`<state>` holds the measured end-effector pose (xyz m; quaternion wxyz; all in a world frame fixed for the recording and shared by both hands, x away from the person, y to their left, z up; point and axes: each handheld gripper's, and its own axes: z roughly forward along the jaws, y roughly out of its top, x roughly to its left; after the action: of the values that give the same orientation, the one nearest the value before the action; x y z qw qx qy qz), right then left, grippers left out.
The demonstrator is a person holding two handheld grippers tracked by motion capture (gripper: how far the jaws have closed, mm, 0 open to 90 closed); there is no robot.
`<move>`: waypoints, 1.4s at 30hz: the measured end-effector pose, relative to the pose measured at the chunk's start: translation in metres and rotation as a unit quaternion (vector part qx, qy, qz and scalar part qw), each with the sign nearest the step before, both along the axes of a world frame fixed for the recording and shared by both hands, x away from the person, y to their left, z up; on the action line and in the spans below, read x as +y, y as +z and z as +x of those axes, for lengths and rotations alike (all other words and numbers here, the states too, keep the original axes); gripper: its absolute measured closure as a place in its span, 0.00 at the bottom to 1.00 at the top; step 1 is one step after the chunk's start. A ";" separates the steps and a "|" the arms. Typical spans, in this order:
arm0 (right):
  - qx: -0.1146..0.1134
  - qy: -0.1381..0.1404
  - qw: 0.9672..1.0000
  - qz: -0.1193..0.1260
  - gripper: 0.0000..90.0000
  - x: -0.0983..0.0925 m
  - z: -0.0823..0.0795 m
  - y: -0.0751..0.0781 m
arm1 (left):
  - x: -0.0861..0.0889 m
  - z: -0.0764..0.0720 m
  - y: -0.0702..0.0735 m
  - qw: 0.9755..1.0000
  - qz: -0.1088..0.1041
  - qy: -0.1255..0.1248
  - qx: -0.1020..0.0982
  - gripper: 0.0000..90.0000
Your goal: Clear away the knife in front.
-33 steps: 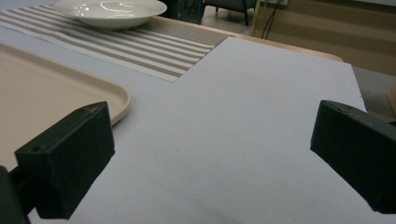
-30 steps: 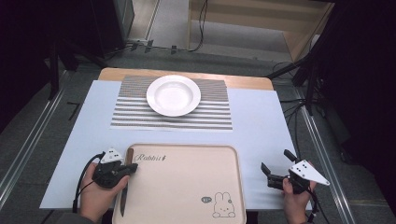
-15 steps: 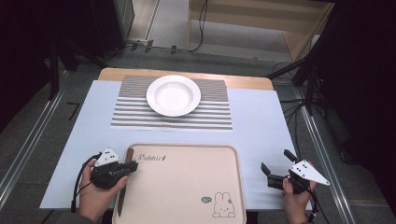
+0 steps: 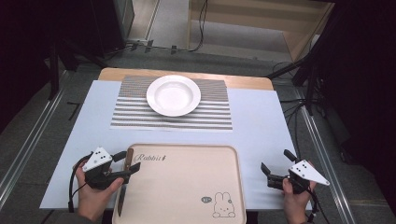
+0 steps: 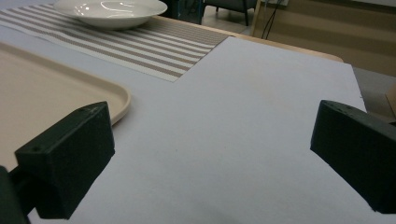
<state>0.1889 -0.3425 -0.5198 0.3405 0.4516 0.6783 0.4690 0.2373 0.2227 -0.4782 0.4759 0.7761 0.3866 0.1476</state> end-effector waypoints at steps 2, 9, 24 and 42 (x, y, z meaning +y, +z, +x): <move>0.000 0.000 1.000 0.000 0.00 0.000 0.000 0.000 | 0.001 -0.001 0.002 1.000 -0.003 -0.002 -0.006 0.13; 0.000 0.000 1.000 -0.001 0.00 0.000 0.000 0.000 | 0.008 -0.001 0.003 1.000 -0.011 -0.011 -0.017 0.00; 0.001 0.000 1.000 0.000 0.00 0.000 0.000 0.000 | 0.030 0.001 0.007 0.999 -0.020 0.012 -0.027 0.00; 0.002 0.000 1.000 0.000 0.00 0.001 0.000 0.000 | 0.068 0.005 0.005 0.998 -0.023 0.053 -0.032 0.00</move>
<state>0.1888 -0.3420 -0.5198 0.3395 0.4521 0.6790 0.4683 0.2421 0.2905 -0.4736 0.4969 0.7383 0.4152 0.1886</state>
